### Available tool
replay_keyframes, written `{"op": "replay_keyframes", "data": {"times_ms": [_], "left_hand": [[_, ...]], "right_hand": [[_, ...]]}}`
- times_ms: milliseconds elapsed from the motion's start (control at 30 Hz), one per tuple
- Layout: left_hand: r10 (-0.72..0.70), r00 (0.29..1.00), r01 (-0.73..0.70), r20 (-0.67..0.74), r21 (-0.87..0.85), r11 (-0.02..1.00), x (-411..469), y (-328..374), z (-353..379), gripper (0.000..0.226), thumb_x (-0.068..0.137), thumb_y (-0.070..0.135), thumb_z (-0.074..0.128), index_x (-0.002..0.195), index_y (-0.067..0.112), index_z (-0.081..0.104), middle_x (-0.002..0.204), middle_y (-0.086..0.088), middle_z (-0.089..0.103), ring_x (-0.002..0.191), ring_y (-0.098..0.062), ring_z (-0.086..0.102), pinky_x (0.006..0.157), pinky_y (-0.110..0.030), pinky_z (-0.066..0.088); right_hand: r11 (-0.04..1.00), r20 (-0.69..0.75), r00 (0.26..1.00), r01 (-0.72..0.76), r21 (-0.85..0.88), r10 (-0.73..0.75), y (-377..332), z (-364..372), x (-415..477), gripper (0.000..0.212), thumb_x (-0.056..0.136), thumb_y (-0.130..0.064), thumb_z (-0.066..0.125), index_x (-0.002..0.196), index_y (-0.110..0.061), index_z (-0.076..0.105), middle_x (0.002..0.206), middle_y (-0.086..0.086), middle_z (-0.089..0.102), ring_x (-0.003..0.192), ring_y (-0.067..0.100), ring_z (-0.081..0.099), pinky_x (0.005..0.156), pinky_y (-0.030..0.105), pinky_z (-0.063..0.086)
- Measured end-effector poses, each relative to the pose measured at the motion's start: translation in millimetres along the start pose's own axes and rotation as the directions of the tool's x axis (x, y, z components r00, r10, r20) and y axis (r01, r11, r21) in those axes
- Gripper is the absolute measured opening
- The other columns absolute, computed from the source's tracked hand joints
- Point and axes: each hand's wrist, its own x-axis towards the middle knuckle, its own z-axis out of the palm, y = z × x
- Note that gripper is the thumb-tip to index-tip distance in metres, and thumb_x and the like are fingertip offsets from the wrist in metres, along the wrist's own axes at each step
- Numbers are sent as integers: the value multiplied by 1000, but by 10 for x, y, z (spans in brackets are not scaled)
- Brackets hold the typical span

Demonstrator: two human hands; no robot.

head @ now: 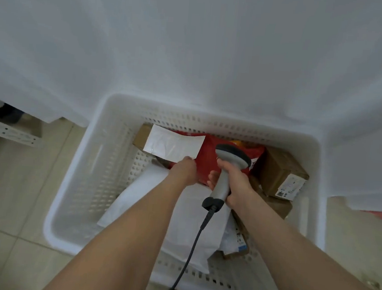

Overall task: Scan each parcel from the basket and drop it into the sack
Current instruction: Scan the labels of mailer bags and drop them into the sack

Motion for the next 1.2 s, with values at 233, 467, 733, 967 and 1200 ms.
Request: {"op": "replay_keyframes", "data": {"times_ms": [233,467,733,967,1200], "left_hand": [[-384,850,-14,-361,-743,669,-712,17,-1033,11,79,11,74,89,10,75,94,-7,73,92,-22,67,88,-32,52],[-314,946,36,-77,-941,338,-1777,217,-2149,30,92,-2,49,120,4,58,98,-12,61,79,-21,61,53,-20,53],[-158,985,4,-66,-914,405,-3088,684,-3483,26,94,1,45,116,5,58,75,-4,59,65,-15,58,58,-28,53],[-121,977,-120,-176,-922,367,-4254,899,-4109,31,93,-5,45,120,2,58,80,-6,61,66,-15,57,53,-22,53],[31,999,-30,-17,-881,473,-5610,691,-3711,38,87,24,67,122,11,57,111,-8,69,99,-24,65,86,-40,53]], "right_hand": [[999,16,999,42,14,-43,-143,179,-722,28,86,-16,73,103,3,63,73,12,64,61,21,63,49,27,55],[989,-52,988,144,19,-143,-590,443,-2008,20,85,-9,72,100,0,61,86,15,68,65,18,63,52,26,56],[968,-3,969,248,-24,-249,-1013,587,-3524,35,81,-7,75,113,2,62,80,12,69,63,18,66,52,27,54],[942,129,942,323,-90,-310,-916,702,-4602,10,77,11,62,77,3,57,50,11,59,46,20,52,50,28,46],[927,148,915,376,19,-374,-648,594,-5495,23,78,12,61,98,2,55,41,9,57,33,14,52,38,23,45]]}}
